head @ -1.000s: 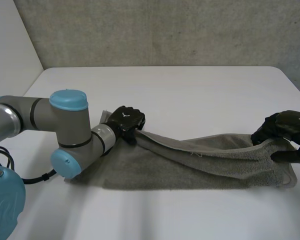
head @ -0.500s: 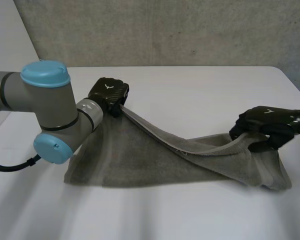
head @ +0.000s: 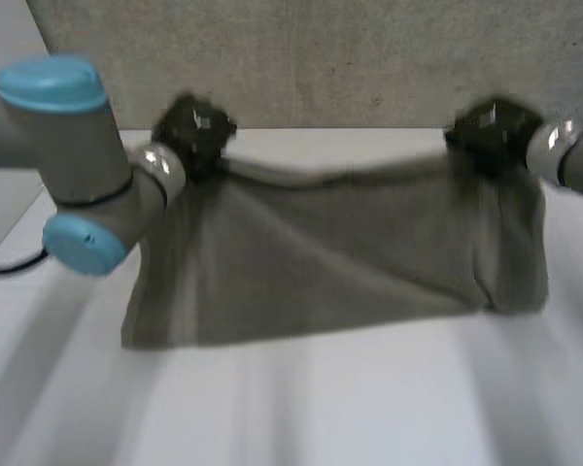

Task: Fold the towel.

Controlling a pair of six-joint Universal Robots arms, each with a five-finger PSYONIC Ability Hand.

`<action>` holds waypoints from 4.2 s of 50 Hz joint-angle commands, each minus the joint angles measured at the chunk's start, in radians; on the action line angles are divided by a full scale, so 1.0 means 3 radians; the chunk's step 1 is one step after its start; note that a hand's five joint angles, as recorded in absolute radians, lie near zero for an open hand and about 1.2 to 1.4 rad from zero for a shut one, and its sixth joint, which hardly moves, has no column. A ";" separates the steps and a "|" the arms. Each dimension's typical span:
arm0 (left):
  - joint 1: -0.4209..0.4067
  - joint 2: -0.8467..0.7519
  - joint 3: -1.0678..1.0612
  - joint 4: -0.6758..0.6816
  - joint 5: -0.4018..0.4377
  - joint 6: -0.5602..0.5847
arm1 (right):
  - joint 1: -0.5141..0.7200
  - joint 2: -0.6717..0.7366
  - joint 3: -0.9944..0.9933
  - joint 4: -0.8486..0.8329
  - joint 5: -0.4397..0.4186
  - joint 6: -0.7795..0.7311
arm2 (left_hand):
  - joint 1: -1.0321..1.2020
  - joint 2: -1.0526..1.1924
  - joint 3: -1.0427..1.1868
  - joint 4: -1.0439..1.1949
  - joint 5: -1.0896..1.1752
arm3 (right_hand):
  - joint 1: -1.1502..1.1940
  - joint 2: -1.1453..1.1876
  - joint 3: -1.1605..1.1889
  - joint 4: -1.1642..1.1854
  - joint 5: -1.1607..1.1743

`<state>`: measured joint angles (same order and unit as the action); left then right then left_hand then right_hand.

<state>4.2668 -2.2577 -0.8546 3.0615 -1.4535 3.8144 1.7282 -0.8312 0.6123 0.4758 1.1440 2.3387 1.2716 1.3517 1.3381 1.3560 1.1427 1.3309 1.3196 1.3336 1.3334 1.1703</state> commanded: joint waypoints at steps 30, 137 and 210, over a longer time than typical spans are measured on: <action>0.0130 0.0418 -0.1319 0.1341 -0.0335 -0.0847 | 0.0161 -0.0308 0.0817 -0.0947 -0.0342 0.0207 | 0.0415 0.0149 0.0194 0.0134 0.0263 | 0.0218 0.0256 0.0209 0.0210 0.0172; 0.0503 0.0362 -0.2392 0.1637 -0.0156 -0.0289 | -0.0484 -0.0527 0.2683 -0.0533 -0.0229 0.0503 | 0.0415 0.0149 0.0194 0.0134 0.0263 | -0.0996 -0.0959 -0.1005 -0.1005 -0.1043; 0.0289 0.0182 0.0787 0.0998 -0.0043 -0.0320 | -0.0044 0.0112 -0.1513 -0.0721 0.0165 0.1397 | 0.0415 0.0149 0.0194 0.0134 0.0263 | 0.0218 0.0256 0.0209 0.0210 0.0172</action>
<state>4.3975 -2.2602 -0.8619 3.3326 -1.4575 3.7363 1.7101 -0.7883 0.4426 0.3979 1.1737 2.5552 1.2755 1.3452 1.3427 1.3606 1.1486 1.3303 1.3205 1.3383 1.3421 1.1698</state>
